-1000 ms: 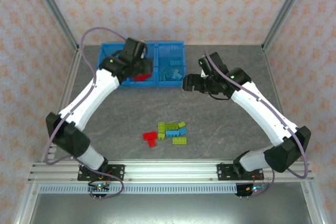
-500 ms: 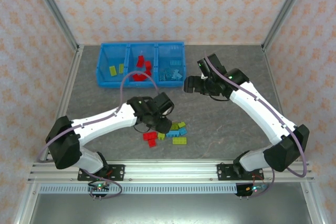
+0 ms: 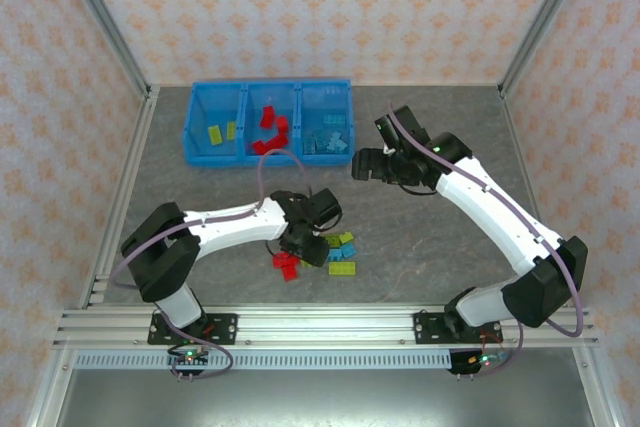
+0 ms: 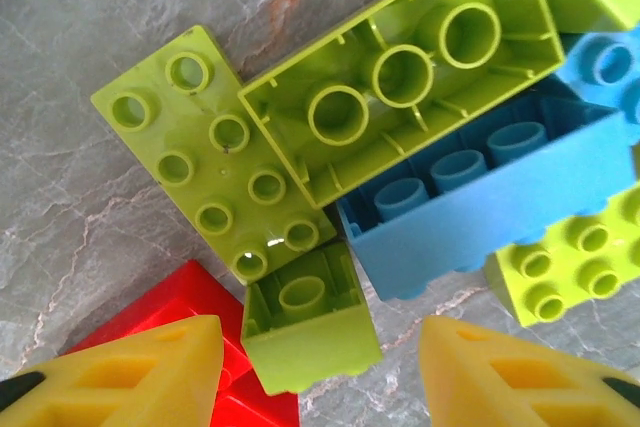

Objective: Sort the legos into containers by color

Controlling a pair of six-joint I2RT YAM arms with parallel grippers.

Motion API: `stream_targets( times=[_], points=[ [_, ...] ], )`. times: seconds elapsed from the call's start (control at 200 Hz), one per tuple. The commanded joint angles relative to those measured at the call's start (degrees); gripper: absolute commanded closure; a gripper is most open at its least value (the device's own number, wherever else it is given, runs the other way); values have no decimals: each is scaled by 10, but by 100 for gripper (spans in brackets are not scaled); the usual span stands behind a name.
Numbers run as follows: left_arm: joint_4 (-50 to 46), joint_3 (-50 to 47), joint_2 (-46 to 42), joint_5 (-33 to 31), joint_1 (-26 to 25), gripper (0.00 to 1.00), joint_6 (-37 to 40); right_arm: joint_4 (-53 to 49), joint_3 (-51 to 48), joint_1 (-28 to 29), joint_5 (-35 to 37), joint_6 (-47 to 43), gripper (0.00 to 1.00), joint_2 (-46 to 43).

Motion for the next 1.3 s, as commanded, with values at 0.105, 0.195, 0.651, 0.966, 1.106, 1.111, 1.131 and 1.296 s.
stream_targets(
  times=[0.105,0.195,0.651,0.966,1.106,1.111,1.131,1.296],
  points=[
    [-17,7,24,-16,-5,53,-6,-14,-2,2,23,-1,11,-12],
    [-16,6,28,-16,-5,54,-9,-14,-1,1,24,0,11,-12],
    [-40,59,-65,-38,24,75,-14,-15,10,1,19,1,11,-22],
    [-62,250,-54,-155,281,74,48,8,4,1,20,3,11,-28],
    [-17,356,35,-209,372,73,49,3,7,1,23,0,11,-33],
    [-17,360,39,-210,375,73,49,3,7,1,23,0,11,-33],
    [-19,381,58,-211,385,73,50,2,7,1,24,-1,11,-34],
    [-36,540,221,-204,453,74,39,5,-1,1,27,0,10,-41]
  ],
)
